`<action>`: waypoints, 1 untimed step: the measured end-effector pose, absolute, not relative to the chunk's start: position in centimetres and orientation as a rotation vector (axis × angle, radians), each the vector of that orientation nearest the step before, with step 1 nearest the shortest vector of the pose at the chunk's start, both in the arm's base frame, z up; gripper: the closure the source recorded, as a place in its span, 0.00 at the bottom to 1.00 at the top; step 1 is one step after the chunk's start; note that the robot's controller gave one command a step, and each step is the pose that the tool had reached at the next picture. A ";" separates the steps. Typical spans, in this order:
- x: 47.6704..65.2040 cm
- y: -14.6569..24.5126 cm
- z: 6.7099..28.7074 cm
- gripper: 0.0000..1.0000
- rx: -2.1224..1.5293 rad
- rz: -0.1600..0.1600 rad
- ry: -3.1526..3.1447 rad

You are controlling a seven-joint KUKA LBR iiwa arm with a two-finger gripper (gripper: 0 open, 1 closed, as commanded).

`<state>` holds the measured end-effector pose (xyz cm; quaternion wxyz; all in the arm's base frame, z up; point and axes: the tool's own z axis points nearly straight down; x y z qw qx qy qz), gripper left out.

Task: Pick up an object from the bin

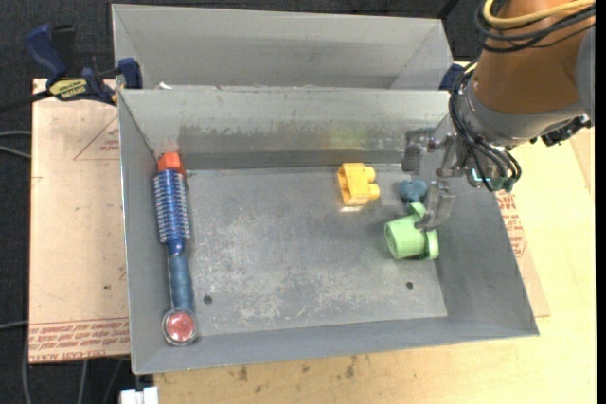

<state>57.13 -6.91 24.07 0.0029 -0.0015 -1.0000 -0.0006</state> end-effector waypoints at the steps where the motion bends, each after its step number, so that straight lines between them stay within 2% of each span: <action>1: 55.0 -12.7 6.6 0.00 0.238 -0.004 -3.129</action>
Offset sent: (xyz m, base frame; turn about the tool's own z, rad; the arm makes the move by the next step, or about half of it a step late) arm -0.0201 -0.0581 -0.1707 -0.1583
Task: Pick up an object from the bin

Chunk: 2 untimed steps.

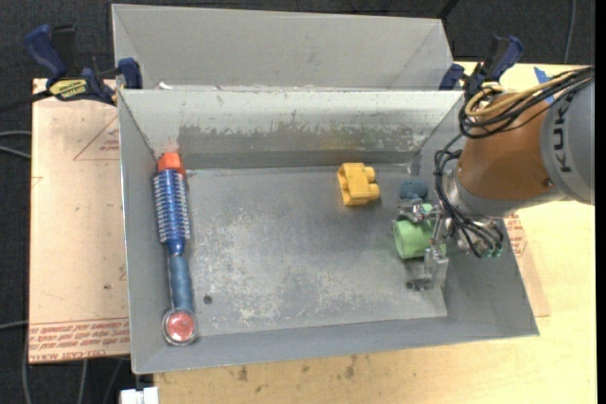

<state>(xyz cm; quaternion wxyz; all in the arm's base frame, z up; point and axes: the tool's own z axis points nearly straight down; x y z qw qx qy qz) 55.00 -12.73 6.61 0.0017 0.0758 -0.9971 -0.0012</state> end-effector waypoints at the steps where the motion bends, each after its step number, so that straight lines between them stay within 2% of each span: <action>1: 57.0 -12.8 10.2 0.00 0.246 0.001 -3.139; 2: 57.1 -14.0 10.0 0.00 0.127 -0.001 -3.143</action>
Offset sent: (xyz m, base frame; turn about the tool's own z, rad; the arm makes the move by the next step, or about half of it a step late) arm 0.0175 -0.0006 0.0339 -0.0046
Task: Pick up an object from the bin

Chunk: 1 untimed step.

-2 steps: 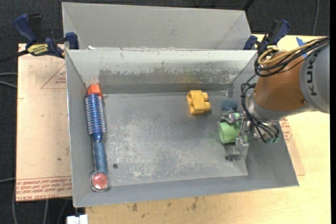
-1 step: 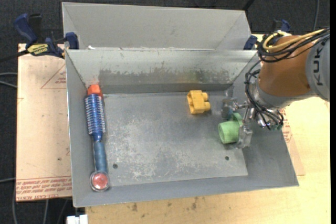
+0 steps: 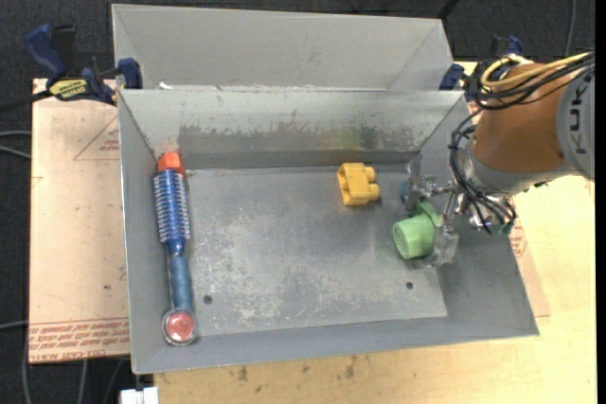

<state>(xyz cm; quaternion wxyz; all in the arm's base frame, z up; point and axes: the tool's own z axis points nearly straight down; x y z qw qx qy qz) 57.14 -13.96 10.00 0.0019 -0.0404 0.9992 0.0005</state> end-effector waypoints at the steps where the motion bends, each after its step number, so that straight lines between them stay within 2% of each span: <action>1: 56.5 -14.3 7.0 0.00 0.007 0.004 3.138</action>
Offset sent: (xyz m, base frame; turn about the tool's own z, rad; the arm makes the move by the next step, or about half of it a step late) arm -0.0076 -0.0045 -0.0300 0.0859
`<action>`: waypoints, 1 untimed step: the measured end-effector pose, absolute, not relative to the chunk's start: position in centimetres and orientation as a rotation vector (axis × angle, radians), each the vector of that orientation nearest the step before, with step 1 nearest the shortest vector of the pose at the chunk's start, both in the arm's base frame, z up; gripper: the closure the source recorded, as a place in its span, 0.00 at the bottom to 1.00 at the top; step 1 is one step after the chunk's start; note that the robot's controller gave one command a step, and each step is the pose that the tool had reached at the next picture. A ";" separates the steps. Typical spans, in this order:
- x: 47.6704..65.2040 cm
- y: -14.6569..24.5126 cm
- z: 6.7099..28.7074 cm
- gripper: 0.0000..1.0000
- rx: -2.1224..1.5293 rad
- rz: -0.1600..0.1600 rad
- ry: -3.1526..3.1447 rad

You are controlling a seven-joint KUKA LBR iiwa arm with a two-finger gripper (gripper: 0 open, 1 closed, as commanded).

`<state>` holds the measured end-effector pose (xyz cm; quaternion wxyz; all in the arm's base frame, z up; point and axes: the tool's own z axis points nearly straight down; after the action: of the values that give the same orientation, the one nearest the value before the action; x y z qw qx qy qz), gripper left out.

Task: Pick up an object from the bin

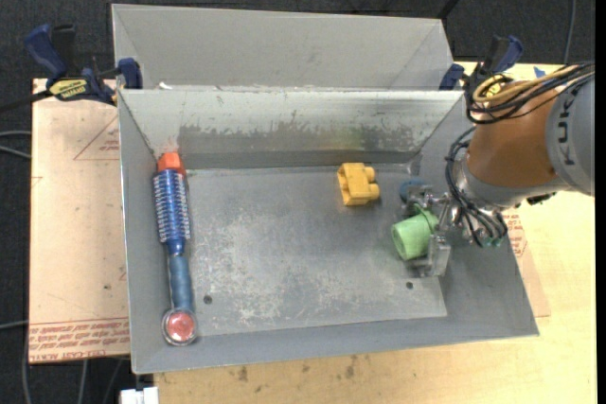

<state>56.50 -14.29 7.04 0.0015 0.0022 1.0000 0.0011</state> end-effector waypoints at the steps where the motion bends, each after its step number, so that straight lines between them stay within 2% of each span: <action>1: 56.6 -14.3 7.1 0.00 0.005 0.001 3.139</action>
Offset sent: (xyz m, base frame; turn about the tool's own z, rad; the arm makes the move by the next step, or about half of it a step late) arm 0.0000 0.0000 0.0000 0.0000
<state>56.59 -14.25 7.08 0.0014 0.0017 1.0000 0.0004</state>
